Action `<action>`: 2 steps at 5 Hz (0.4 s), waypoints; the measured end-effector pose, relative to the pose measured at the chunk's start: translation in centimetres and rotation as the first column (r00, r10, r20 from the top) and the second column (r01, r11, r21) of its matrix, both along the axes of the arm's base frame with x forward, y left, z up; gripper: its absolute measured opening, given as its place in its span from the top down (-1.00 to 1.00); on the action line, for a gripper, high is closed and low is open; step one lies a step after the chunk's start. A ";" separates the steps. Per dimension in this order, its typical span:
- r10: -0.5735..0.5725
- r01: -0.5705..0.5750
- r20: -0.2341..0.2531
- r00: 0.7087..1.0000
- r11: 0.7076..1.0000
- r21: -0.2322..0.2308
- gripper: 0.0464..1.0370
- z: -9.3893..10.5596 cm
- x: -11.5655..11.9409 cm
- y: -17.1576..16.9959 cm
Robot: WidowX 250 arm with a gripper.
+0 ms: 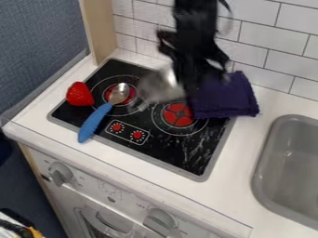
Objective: Move the pot to bottom right of the burner
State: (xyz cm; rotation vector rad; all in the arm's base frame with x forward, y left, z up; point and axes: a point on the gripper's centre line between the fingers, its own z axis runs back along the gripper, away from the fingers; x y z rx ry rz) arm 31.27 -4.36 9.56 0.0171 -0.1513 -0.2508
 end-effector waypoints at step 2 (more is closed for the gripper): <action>-0.003 0.006 -0.097 0.995 0.999 0.033 0.95 -2.8 -2.4 -2.2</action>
